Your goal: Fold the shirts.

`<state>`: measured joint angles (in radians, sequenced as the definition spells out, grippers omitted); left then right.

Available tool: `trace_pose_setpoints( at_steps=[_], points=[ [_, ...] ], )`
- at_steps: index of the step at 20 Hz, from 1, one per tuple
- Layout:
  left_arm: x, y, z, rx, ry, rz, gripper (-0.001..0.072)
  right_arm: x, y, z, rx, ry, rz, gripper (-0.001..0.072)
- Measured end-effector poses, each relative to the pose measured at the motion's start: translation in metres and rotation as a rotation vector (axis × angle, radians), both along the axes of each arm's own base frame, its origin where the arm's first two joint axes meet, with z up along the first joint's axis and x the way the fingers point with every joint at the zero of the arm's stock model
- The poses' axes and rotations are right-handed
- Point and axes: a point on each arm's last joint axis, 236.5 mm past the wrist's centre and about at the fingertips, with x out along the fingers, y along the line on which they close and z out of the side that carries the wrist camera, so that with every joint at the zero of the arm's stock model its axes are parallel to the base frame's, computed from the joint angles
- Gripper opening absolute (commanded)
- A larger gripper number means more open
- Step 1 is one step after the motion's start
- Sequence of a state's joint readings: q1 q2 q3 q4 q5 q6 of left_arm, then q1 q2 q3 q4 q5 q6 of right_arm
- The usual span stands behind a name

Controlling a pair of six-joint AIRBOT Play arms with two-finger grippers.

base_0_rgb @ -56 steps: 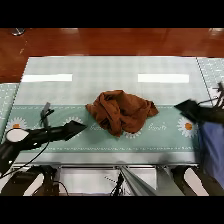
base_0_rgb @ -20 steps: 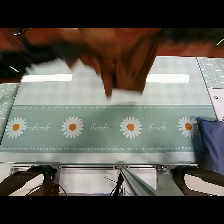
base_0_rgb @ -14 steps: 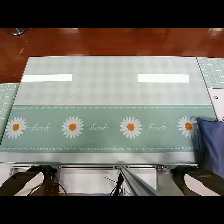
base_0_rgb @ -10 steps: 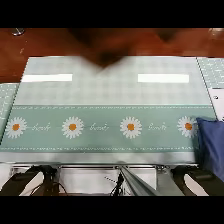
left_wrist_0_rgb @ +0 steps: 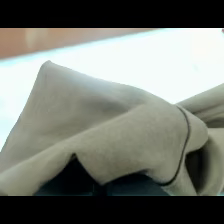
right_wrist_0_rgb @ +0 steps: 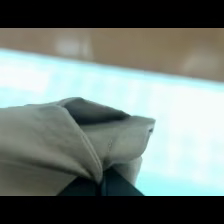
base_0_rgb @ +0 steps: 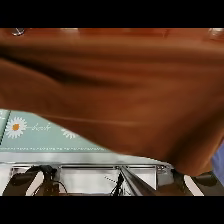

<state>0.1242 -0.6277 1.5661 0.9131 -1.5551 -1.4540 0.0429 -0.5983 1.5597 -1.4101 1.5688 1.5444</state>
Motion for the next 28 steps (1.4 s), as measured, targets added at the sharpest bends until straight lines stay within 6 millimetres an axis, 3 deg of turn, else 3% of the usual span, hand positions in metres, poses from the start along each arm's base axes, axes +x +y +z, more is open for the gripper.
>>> trace_pose_setpoints(
  at_steps=[3,7,9,13,14,15,16,17,19,20,22,25,28],
  points=[
    [0.023,0.000,-0.068,-0.056,0.170,0.013,0.0024,0.025,-0.006,-0.070,-0.004,0.153,-0.039,0.0023],
    [0.056,-0.009,-0.180,-0.126,0.386,0.027,0.0024,0.089,-0.015,-0.151,-0.008,0.298,-0.117,0.0024],
    [0.071,-0.015,-0.233,-0.144,0.465,0.051,0.0024,0.124,-0.010,-0.186,0.014,0.350,-0.123,0.0025],
    [0.107,-0.027,-0.309,-0.147,0.538,0.109,0.0026,0.191,0.013,-0.252,0.127,0.447,-0.123,0.0026],
    [0.114,-0.028,-0.324,-0.141,0.554,0.124,0.0090,0.204,0.019,-0.264,0.159,0.468,-0.122,0.0035],
    [0.124,-0.028,-0.338,-0.140,0.565,0.145,0.0443,0.216,0.025,-0.274,0.191,0.487,-0.124,0.0223],
    [0.129,-0.028,-0.348,-0.131,0.581,0.154,0.0701,0.227,0.030,-0.282,0.222,0.505,-0.126,0.0531],
    [0.139,-0.027,-0.354,-0.131,0.585,0.170,0.0706,0.236,0.032,-0.288,0.249,0.518,-0.131,0.0631],
    [0.153,-0.022,-0.353,-0.130,0.604,0.174,0.0705,0.247,0.027,-0.290,0.278,0.538,-0.141,0.0630],
    [0.160,-0.014,-0.348,-0.119,0.607,0.179,0.0705,0.249,0.019,-0.287,0.283,0.547,-0.146,0.0629],
    [0.172,0.010,-0.334,-0.114,0.613,0.204,0.0704,0.233,-0.003,-0.290,0.243,0.608,-0.151,0.0619],
    [0.181,0.048,-0.328,-0.166,0.667,0.292,0.0703,0.176,-0.034,-0.311,0.168,0.742,-0.180,0.0619],
    [0.181,0.048,-0.343,-0.239,0.770,0.274,0.0703,0.111,-0.026,-0.337,0.187,0.844,-0.161,0.0619]
  ],
)
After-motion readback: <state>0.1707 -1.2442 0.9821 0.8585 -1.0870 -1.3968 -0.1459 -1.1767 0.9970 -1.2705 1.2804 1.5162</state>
